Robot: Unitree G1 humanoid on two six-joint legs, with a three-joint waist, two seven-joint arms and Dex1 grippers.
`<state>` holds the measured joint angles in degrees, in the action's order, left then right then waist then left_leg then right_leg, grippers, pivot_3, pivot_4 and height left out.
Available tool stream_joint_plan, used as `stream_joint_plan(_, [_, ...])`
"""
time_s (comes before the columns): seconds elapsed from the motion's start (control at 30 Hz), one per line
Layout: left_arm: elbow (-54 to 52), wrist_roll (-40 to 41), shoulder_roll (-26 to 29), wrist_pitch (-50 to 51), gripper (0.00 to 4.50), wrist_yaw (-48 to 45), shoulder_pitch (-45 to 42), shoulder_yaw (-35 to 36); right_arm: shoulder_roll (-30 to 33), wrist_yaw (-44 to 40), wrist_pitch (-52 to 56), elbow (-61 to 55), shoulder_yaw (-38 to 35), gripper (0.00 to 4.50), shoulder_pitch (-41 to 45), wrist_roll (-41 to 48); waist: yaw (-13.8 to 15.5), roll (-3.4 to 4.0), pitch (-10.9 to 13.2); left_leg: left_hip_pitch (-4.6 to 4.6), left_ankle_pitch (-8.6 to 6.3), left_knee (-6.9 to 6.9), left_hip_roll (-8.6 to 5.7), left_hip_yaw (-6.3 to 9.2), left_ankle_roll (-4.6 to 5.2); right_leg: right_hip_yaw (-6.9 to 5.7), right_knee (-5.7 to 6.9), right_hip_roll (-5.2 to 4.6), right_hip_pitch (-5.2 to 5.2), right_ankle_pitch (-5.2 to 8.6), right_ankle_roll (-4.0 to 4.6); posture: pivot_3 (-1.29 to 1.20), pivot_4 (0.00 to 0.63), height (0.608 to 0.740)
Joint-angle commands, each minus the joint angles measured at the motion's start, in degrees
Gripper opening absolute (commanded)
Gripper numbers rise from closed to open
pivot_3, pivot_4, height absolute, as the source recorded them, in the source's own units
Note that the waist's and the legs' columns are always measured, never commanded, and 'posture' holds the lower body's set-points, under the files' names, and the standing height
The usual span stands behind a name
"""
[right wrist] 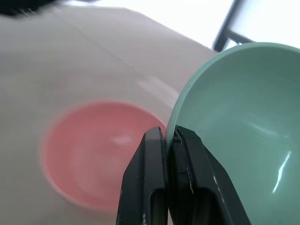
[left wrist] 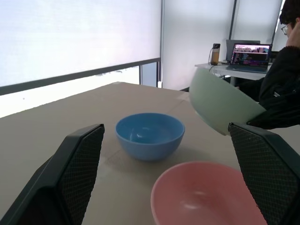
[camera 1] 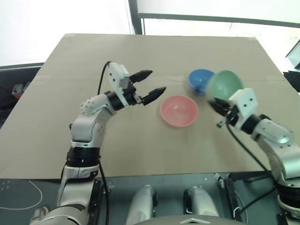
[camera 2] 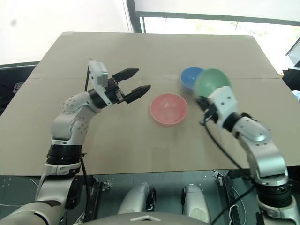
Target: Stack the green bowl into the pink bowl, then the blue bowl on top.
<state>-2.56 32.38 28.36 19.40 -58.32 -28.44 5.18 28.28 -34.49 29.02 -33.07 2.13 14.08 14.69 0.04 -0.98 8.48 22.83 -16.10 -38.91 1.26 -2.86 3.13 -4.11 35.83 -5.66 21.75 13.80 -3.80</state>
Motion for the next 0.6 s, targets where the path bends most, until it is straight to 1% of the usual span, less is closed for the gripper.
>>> stream_joint_plan(0.03, [-5.74, 7.52, 5.53, 2.58, 4.50, -10.74, 4.54, 2.89, 0.35, -3.10, -3.19, 0.72, 5.23, 0.07, 2.86, -1.03, -0.11, 0.00, 0.01, 0.01, -0.03, 0.03, -0.02, -0.03, 0.04, 0.02, 0.00, -0.04, -0.01, 0.00, 0.00, 0.00, 0.150, 0.740])
stream_joint_plan(0.13, [-6.49, 11.46, 8.85, 5.50, 4.50, -11.91, 7.12, 6.36, -0.32, -7.44, -5.53, 5.00, 10.29, 0.07, 6.58, -1.32, 0.29, -0.04, 0.06, 0.04, -0.03, -0.07, -0.06, 0.03, 0.06, -0.03, -0.10, -0.10, -0.02, 0.00, 0.00, 0.00, 0.150, 0.740])
stream_joint_plan(0.23, [-6.51, 10.14, 12.62, 4.29, 4.50, -13.50, 10.77, 8.51, -1.19, -11.93, -6.07, 12.07, 14.00, 0.07, 12.05, -1.30, -0.13, -0.03, 0.07, -0.09, 0.00, -0.13, -0.01, 0.01, 0.01, -0.01, 0.00, -0.04, -0.04, 0.01, 0.00, 0.00, 0.150, 0.740])
stream_joint_plan(0.33, [-7.34, 9.94, 14.13, 4.09, 4.50, -13.23, 12.68, 9.71, -0.50, -14.11, -5.65, 17.80, 15.43, 0.07, 14.97, -2.67, 0.01, -0.04, 0.06, -0.11, 0.02, -0.12, 0.01, 0.06, -0.03, -0.05, 0.02, -0.02, -0.03, 0.01, 0.01, 0.00, 0.150, 0.740])
stream_joint_plan(0.4, [-8.05, 9.47, 14.85, 3.98, 4.50, -12.77, 13.57, 10.01, -0.34, -14.95, -5.26, 18.70, 15.33, 0.73, 15.43, -2.47, 0.30, -0.05, 0.06, -0.08, 0.01, -0.12, -0.02, 0.09, -0.03, -0.07, 0.00, -0.04, -0.02, 0.01, 0.01, 0.00, 0.150, 0.740])
stream_joint_plan(0.47, [-8.55, 9.15, 15.41, 3.77, 4.50, -12.35, 14.36, 10.33, 0.16, -16.08, -5.48, 18.44, 15.44, 1.25, 15.30, -2.49, 0.43, -0.04, 0.06, 0.02, 0.01, -0.09, -0.03, 0.07, -0.02, -0.06, -0.01, -0.05, 0.00, 0.00, 0.01, 0.00, 0.150, 0.740])
stream_joint_plan(0.5, [-9.05, 9.40, 15.74, 3.85, 4.50, -12.30, 15.01, 10.68, 0.20, -15.84, -6.10, 18.12, 14.99, 1.62, 14.98, -2.69, 0.43, -0.04, 0.06, 0.02, 0.01, -0.05, -0.03, 0.06, -0.02, -0.06, -0.01, -0.05, 0.00, 0.01, 0.01, 0.00, 0.150, 0.740])
stream_joint_plan(0.57, [-9.75, 9.84, 16.19, 4.08, 4.50, -11.95, 15.93, 11.21, 0.03, -15.20, -6.05, 17.20, 13.60, 2.56, 14.33, -2.10, 0.32, -0.03, 0.07, 0.01, 0.01, 0.03, -0.02, 0.04, -0.03, -0.06, -0.01, -0.04, 0.02, 0.01, 0.01, 0.00, 0.150, 0.740])
stream_joint_plan(0.6, [-10.16, 9.97, 16.36, 4.17, 4.50, -11.78, 16.40, 11.48, -0.09, -15.41, -5.10, 15.95, 12.13, 2.91, 13.86, -0.15, 0.34, -0.04, 0.07, 0.01, 0.01, 0.05, -0.01, 0.03, -0.03, -0.06, -0.01, -0.04, 0.03, 0.01, 0.01, 0.00, 0.150, 0.740])
